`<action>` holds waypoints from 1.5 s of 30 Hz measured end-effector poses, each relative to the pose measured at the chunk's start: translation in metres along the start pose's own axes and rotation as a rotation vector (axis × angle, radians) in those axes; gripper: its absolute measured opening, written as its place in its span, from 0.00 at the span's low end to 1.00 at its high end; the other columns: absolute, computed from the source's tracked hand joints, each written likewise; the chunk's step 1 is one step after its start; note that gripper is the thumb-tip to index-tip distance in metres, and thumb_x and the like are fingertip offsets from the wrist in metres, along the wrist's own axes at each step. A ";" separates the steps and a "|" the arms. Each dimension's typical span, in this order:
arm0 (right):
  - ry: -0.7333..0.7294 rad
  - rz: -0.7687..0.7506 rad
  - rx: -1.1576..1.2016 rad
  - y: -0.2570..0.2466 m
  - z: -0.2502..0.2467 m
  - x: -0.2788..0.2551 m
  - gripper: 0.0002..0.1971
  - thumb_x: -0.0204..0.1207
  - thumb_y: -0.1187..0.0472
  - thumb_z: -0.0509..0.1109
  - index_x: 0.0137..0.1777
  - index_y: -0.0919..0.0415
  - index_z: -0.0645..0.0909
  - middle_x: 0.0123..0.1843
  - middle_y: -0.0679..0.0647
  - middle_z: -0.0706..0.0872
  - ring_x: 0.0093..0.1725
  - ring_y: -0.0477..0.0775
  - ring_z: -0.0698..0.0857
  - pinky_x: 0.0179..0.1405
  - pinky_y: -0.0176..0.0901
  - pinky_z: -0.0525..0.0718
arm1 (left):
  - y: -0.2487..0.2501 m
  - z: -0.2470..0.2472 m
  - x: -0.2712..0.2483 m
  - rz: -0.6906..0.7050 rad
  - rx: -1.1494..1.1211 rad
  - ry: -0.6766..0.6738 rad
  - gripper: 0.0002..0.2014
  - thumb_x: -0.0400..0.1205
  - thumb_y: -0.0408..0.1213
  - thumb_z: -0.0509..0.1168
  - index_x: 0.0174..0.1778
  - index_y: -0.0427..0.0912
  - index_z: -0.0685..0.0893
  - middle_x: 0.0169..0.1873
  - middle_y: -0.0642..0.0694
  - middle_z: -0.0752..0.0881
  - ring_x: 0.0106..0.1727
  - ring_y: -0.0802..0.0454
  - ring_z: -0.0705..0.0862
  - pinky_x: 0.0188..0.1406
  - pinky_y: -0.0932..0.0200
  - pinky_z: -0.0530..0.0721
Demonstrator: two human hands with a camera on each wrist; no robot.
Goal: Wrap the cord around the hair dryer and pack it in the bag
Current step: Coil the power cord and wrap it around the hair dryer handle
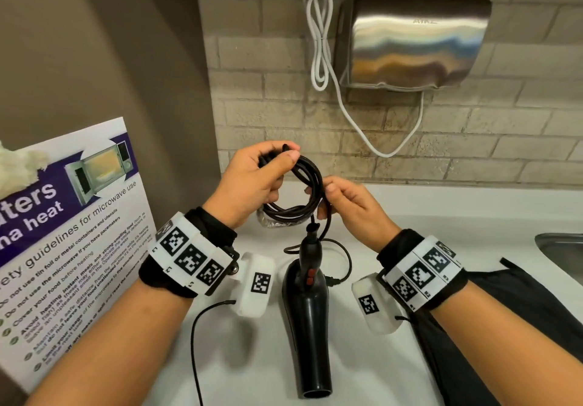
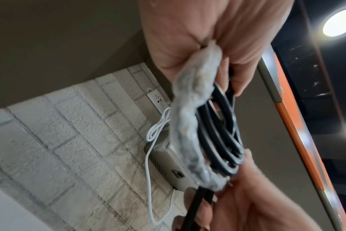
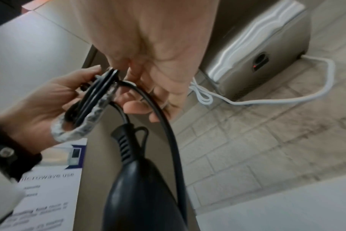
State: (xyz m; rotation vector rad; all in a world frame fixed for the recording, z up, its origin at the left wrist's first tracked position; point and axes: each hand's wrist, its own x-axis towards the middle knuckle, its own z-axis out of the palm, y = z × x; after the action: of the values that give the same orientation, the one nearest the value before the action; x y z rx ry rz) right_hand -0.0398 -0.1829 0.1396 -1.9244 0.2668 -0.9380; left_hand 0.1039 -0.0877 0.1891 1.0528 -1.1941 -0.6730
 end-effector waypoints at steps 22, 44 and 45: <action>0.292 -0.237 -0.585 -0.033 -0.015 0.017 0.06 0.74 0.67 0.66 0.44 0.64 0.86 0.36 0.34 0.75 0.36 0.31 0.77 0.39 0.19 0.71 | -0.009 0.011 -0.009 -0.229 0.260 -0.304 0.07 0.84 0.37 0.56 0.47 0.46 0.80 0.28 0.54 0.77 0.16 0.62 0.60 0.14 0.72 0.58; 0.072 0.523 -0.598 0.113 -0.043 -0.037 0.09 0.80 0.64 0.61 0.53 0.62 0.83 0.53 0.57 0.85 0.47 0.55 0.82 0.51 0.42 0.75 | -0.014 0.020 -0.009 -0.047 0.274 -0.254 0.09 0.83 0.32 0.59 0.53 0.46 0.82 0.17 0.60 0.78 0.15 0.64 0.59 0.13 0.73 0.59; -0.103 0.576 -0.691 0.125 -0.040 -0.042 0.13 0.80 0.68 0.59 0.59 0.62 0.82 0.62 0.59 0.82 0.57 0.58 0.81 0.59 0.41 0.74 | -0.014 0.021 -0.009 -0.048 0.277 -0.252 0.09 0.83 0.32 0.59 0.55 0.45 0.81 0.17 0.61 0.78 0.15 0.64 0.59 0.13 0.73 0.59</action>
State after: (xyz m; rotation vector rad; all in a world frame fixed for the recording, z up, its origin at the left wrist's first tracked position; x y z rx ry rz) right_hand -0.0731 -0.2533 0.0254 -2.2948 1.1326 -0.3696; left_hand 0.0823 -0.0915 0.1733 1.2568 -1.5163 -0.7065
